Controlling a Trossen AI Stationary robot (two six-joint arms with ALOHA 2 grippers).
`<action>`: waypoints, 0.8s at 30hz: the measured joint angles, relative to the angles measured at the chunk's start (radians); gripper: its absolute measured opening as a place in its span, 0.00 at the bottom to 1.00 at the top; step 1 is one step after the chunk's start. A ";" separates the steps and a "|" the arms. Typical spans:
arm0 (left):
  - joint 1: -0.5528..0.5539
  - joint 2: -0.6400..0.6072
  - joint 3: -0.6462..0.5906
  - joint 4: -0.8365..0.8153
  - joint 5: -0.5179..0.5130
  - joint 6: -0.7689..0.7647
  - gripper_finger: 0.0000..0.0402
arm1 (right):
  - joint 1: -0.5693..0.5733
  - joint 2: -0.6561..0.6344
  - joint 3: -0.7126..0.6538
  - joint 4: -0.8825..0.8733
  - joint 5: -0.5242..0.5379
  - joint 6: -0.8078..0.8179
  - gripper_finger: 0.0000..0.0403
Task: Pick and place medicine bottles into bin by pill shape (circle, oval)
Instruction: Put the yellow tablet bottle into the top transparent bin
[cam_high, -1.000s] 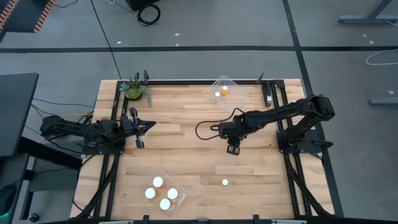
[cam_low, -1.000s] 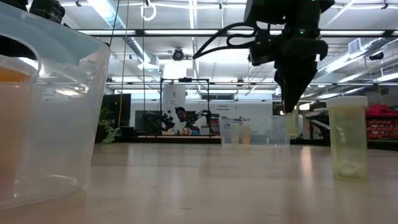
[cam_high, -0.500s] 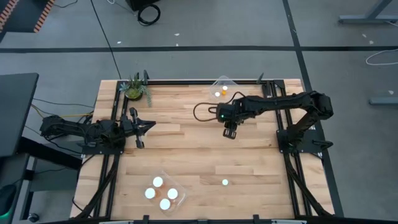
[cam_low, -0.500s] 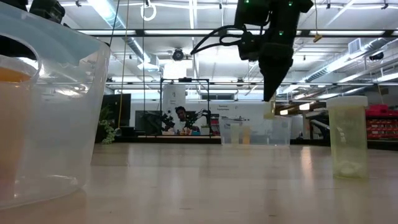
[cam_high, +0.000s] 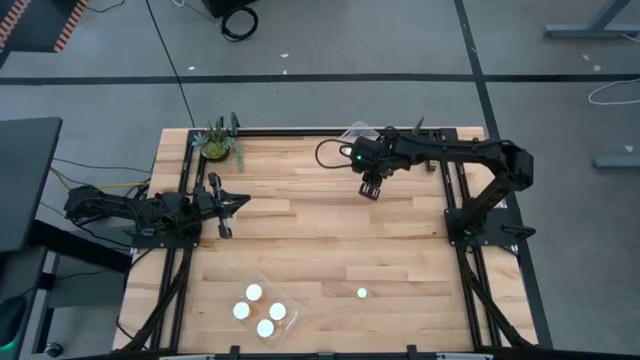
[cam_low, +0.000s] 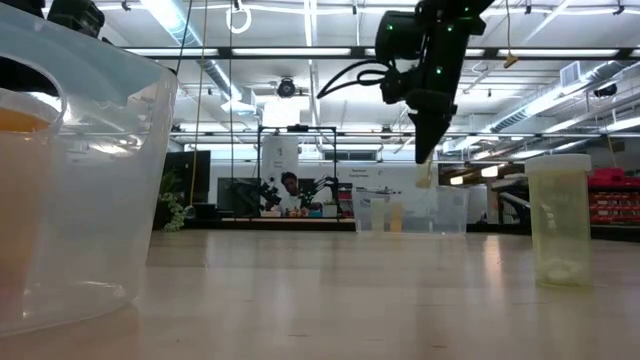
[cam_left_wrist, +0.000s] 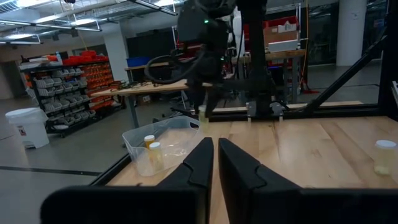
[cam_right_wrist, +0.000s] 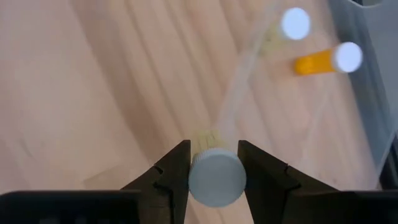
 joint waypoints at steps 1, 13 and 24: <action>0.000 0.000 0.000 0.000 0.000 0.000 0.09 | -0.011 0.000 0.000 0.000 0.000 -0.007 0.34; 0.000 0.000 0.000 0.000 0.000 0.000 0.06 | -0.121 0.000 0.000 0.020 -0.028 -0.072 0.34; 0.000 0.000 0.000 0.000 0.000 0.000 0.09 | -0.206 0.000 0.000 0.023 -0.036 -0.108 0.34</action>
